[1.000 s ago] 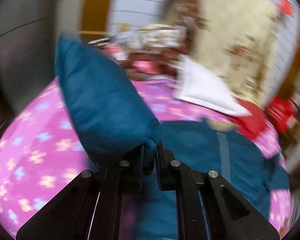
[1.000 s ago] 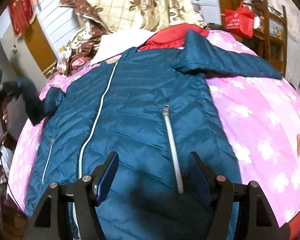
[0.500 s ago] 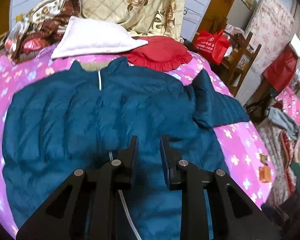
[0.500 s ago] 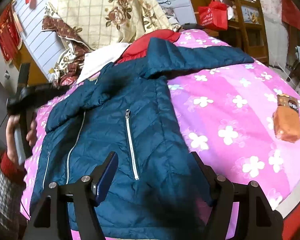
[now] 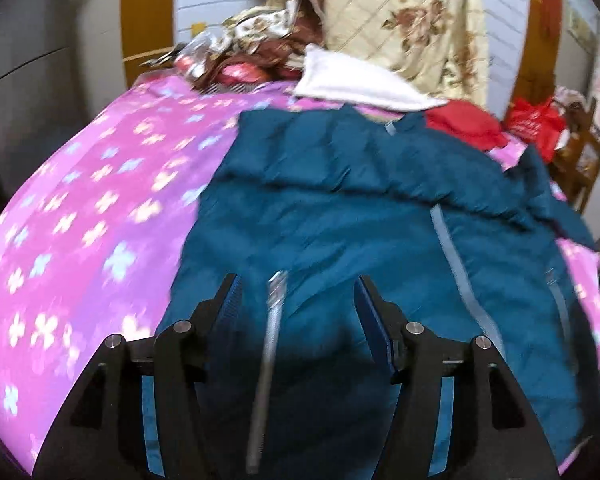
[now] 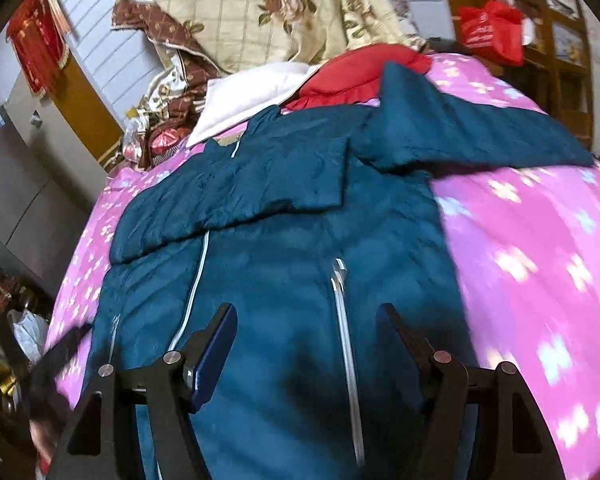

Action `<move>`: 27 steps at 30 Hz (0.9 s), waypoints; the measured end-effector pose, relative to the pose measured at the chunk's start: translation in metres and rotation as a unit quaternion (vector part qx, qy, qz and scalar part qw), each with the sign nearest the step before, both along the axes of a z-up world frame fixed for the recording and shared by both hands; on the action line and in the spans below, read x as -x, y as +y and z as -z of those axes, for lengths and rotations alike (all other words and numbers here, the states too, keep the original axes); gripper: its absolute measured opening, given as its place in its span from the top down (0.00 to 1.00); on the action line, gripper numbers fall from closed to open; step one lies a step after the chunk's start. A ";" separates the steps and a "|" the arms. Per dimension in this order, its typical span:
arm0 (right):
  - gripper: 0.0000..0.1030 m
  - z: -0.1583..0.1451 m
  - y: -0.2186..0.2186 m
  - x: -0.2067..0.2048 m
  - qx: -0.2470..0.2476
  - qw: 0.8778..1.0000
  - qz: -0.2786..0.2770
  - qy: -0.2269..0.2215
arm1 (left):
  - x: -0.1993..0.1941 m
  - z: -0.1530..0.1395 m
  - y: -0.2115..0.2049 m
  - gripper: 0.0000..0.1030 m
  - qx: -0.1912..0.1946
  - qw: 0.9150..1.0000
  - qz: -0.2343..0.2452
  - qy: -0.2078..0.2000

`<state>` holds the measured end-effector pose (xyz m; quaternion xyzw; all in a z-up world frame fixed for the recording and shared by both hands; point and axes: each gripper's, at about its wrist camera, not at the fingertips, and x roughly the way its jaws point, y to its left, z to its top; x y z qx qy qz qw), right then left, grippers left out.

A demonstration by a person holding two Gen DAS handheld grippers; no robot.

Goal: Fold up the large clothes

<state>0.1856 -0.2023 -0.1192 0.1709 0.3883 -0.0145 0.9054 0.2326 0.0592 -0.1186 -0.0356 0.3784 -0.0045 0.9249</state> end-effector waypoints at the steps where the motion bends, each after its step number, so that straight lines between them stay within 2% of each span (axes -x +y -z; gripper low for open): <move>1: 0.33 0.004 -0.001 -0.019 0.004 1.000 0.005 0.010 | -0.001 0.009 0.001 0.44 -0.003 1.000 -0.006 0.007; 7: 0.36 0.036 -0.006 -0.104 -0.045 0.996 0.044 0.070 | -0.002 0.036 0.017 0.44 0.031 0.999 -0.027 0.020; 9: 0.55 0.042 -0.005 -0.124 -0.044 0.994 0.049 0.081 | -0.002 0.037 0.019 0.44 0.040 0.999 -0.029 0.018; 10: 0.61 0.042 -0.005 -0.134 -0.036 0.995 0.052 0.081 | -0.002 0.038 0.020 0.44 0.044 0.998 -0.031 0.017; 12: 0.84 0.042 -0.006 -0.150 -0.029 0.994 0.056 0.084 | -0.002 0.038 0.023 0.44 0.048 0.998 -0.031 0.016; 15: 0.88 0.042 -0.014 -0.175 -0.015 0.993 0.083 0.088 | -0.002 0.041 0.022 0.44 0.051 0.998 -0.027 0.016; 19: 0.88 0.046 -0.020 -0.192 -0.008 0.990 0.103 0.093 | -0.003 0.045 0.025 0.43 0.063 0.997 -0.029 0.019; 22: 0.88 0.046 -0.014 -0.185 0.001 0.992 0.088 0.089 | -0.004 0.046 0.028 0.43 0.077 0.996 -0.031 0.023; 27: 0.88 0.036 -0.007 -0.146 0.005 0.994 0.073 0.078 | -0.005 0.047 0.027 0.42 0.075 0.996 -0.031 0.027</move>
